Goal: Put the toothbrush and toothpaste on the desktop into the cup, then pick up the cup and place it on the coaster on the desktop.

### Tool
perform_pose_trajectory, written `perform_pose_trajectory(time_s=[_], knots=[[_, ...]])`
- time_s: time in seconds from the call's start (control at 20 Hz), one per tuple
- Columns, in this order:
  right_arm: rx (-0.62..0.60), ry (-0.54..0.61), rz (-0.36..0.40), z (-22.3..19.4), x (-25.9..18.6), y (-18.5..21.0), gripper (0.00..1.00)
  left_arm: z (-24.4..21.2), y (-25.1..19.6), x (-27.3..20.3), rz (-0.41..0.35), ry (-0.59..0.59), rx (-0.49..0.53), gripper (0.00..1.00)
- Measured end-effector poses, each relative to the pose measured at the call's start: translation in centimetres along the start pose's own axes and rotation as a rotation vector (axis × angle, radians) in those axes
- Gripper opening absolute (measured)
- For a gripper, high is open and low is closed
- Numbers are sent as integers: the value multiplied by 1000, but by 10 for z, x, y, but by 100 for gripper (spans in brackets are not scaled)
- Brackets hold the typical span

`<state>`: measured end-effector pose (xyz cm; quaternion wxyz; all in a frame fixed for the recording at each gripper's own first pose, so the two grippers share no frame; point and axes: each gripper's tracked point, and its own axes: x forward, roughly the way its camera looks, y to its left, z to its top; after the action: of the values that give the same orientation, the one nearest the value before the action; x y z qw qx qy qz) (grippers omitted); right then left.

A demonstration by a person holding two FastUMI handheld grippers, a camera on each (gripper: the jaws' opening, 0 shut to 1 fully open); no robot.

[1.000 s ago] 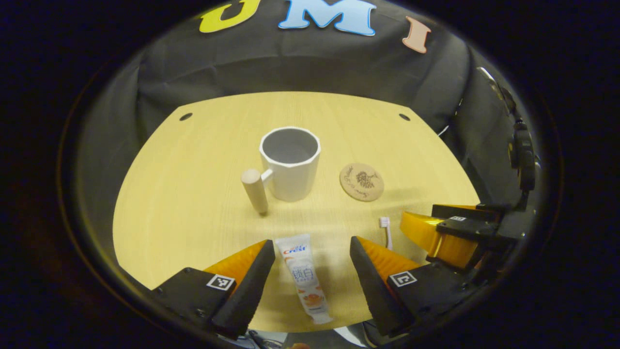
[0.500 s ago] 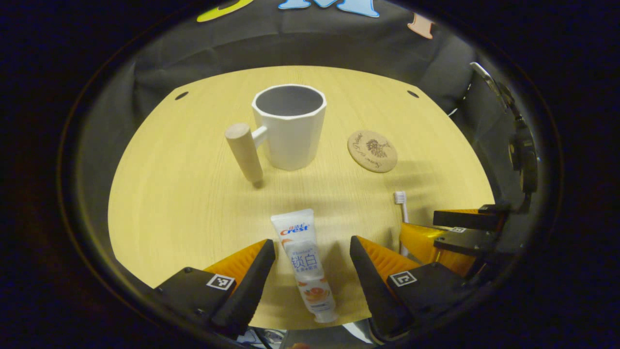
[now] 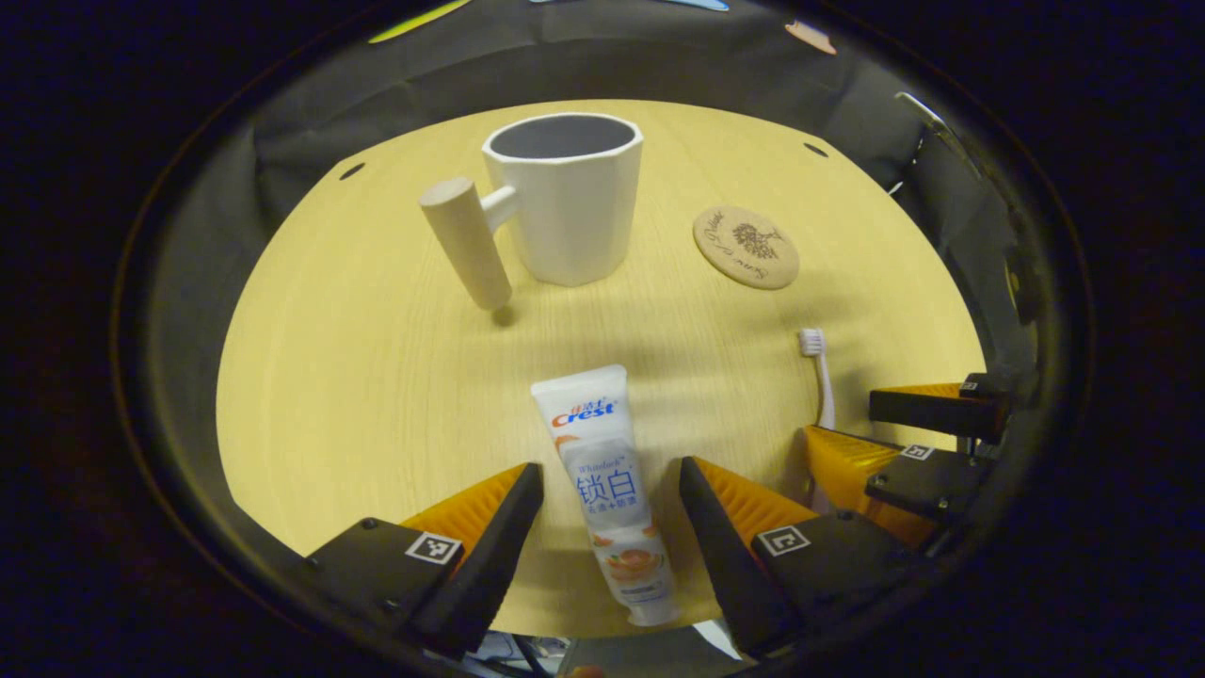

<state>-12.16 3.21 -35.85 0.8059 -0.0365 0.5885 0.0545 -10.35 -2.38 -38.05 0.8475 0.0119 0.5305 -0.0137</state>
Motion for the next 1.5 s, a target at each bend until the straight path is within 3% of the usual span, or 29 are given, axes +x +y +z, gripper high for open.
perform_pose_trajectory(time_s=[0.2,0.3,0.35,0.4,0.5,0.55,0.65,0.7,0.8,0.85,0.95,1.0,1.05,1.5], knots=[[-8,12,1,-1,-1,0,88,1,1,1,10,2,4,100],[-1,27,2,-1,-1,0,84,2,3,1,15,5,1,94],[2,31,8,-3,0,1,64,2,3,0,15,10,-3,82],[-6,38,11,-2,-1,1,58,2,3,1,16,16,-2,81],[-4,59,18,-3,-2,2,57,4,4,2,19,15,3,80],[5,55,14,-1,1,-1,57,4,4,2,19,24,2,60],[42,86,51,-4,-2,5,25,4,4,1,18,39,2,60],[46,98,58,-4,-3,5,25,3,4,2,18,46,-7,60],[106,122,84,-4,-4,9,24,5,6,2,30,57,-7,42],[127,126,97,-2,-3,12,8,5,6,2,32,74,-16,35],[146,128,113,0,-3,13,3,7,6,0,27,63,-19,36],[148,137,117,-2,-2,12,3,5,6,1,25,81,-22,25],[153,130,116,0,-3,13,2,9,6,-1,20,69,-19,24],[193,138,155,-2,-10,17,2,17,11,-16,-27,52,-110,24]])
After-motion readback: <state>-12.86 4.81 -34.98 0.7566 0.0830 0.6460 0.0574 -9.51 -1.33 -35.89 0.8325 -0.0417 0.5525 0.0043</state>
